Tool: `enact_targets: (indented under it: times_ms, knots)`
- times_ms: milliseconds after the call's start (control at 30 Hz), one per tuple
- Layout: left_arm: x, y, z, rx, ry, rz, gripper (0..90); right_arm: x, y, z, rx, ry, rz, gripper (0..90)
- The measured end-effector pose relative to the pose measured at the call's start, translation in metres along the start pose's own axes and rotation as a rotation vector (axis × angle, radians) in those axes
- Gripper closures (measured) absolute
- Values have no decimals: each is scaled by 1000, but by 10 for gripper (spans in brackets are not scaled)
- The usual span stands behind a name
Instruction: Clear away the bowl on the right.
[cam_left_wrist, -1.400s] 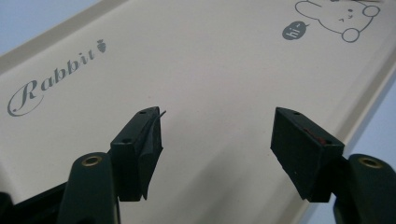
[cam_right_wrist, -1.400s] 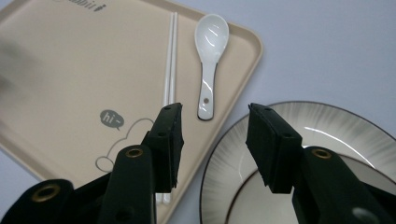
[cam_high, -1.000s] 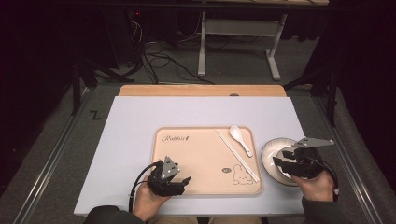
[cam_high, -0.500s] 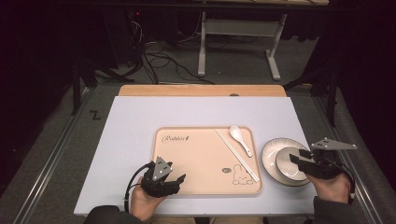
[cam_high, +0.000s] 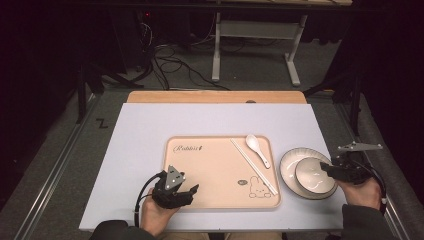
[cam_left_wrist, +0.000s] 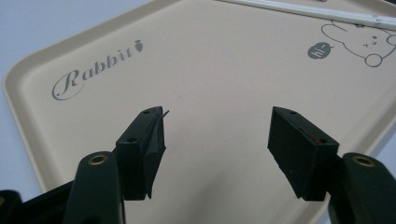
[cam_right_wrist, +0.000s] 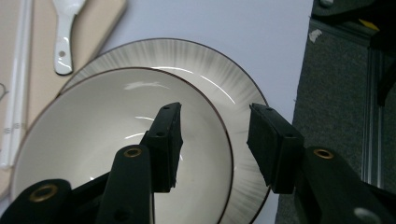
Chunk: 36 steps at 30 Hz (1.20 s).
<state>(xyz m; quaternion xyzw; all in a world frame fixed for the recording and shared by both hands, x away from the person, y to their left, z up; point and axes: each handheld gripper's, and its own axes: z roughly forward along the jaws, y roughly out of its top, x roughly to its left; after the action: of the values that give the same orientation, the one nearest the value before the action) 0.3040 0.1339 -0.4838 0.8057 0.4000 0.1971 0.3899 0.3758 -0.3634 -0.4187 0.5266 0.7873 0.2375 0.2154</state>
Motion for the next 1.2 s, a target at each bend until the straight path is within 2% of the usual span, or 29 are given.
enact_targets:
  times_ms: [67, 200, 267, 333, 400, 467, 667, 867, 1000, 1200]
  knots:
    - [0, 0, -1, -1, 11, -4, 364, -5, -3, 4, 15, 14, 13, 551]
    - [2, -1, -2, -3, 6, -22, 361, -10, -8, 12, 53, 42, 34, 552]
    - [3, -1, -1, -3, 1, -28, 361, -10, -10, 17, 69, 49, 29, 569]
    - [3, -1, 1, 5, -8, -35, 360, -9, -11, 19, 62, 46, 22, 611]
    - [4, -1, 2, 8, -14, -43, 359, -8, -11, 23, 71, 63, 24, 626]
    - [4, -1, 3, 13, -15, -42, 358, -7, -10, 28, 92, 68, 7, 638]
    - [3, -1, 3, 14, -18, -33, 357, -8, -10, 34, 105, 114, 30, 671]
    - [2, -1, 3, 14, -15, -31, 358, -8, -10, 35, 118, 111, 24, 714]
    - [1, -1, 4, 17, -16, -25, 358, -7, -9, 39, 133, 122, 14, 759]
    - [1, -1, 3, 16, -16, -24, 357, -3, -5, 43, 133, 156, 15, 773]
